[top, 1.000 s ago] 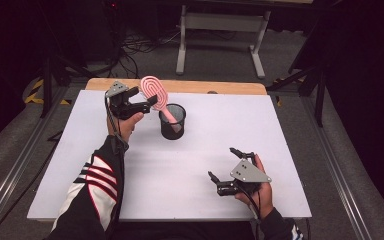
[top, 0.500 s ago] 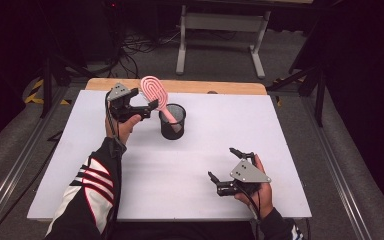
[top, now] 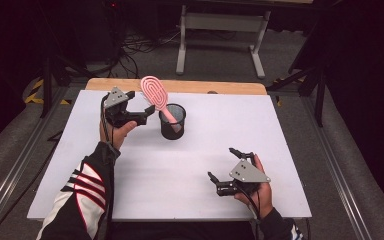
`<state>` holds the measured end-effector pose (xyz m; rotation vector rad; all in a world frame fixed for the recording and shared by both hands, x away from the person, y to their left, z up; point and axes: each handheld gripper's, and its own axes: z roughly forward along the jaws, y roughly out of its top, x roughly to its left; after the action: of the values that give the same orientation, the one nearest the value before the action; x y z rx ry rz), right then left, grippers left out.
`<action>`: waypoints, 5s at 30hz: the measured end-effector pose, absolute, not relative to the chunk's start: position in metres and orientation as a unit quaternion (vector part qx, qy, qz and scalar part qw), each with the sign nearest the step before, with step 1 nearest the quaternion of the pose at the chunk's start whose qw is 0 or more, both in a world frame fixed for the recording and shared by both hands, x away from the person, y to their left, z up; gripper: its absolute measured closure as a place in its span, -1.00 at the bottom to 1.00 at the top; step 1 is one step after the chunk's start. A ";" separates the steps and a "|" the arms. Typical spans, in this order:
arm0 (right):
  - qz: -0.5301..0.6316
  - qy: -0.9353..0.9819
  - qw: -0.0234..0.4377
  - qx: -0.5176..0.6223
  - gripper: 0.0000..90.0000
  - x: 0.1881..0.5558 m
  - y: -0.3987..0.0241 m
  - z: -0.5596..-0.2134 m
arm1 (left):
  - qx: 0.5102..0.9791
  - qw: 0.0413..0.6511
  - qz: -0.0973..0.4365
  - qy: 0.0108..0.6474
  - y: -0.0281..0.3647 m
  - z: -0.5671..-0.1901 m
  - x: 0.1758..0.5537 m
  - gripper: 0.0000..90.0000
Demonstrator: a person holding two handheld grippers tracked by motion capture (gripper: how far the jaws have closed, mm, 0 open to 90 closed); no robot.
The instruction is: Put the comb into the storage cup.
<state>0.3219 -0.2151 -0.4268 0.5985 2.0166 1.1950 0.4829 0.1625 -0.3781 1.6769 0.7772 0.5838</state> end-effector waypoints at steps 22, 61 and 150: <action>0.463 0.777 0.356 0.233 -0.91 0.322 -0.215 -0.427 | 0.721 0.566 0.266 0.298 0.163 -0.384 0.457 -0.84; 0.478 0.759 0.368 0.247 -0.92 0.321 -0.218 -0.423 | 0.739 0.578 0.268 0.219 0.144 -0.378 0.406 -0.84; 0.481 0.756 0.381 0.227 -0.91 0.312 -0.213 -0.422 | 0.796 0.492 0.302 0.182 0.179 -0.433 0.330 -0.85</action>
<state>0.3117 -0.2126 -0.4215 0.5787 1.9302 1.2271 0.3298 0.1789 -0.4331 1.9316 0.4424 0.7319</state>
